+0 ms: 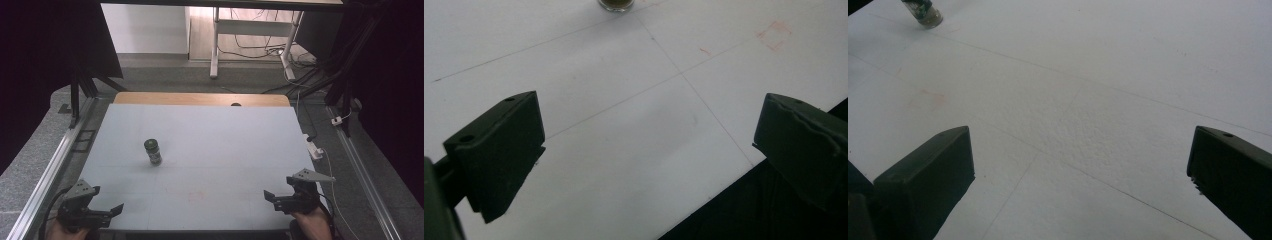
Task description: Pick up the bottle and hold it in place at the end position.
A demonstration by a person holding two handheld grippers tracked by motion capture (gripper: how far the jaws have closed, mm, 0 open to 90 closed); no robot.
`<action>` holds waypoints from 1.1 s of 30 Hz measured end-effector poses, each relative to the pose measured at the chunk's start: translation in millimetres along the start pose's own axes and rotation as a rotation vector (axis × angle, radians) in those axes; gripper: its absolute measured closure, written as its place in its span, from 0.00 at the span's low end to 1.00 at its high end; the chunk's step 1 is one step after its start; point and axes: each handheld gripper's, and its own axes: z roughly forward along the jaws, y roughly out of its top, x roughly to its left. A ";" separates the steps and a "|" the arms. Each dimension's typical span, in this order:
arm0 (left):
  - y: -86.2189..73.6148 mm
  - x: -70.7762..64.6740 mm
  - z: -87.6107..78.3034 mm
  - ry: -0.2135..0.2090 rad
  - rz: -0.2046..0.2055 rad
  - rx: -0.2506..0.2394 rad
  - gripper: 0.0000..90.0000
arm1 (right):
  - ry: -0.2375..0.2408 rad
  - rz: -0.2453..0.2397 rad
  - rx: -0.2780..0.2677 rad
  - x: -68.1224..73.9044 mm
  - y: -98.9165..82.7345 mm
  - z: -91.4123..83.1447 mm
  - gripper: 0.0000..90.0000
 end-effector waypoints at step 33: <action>5.3 1.7 3.3 -0.043 -0.017 -0.002 0.00 | 0.021 -0.035 0.054 4.1 1.3 4.6 0.00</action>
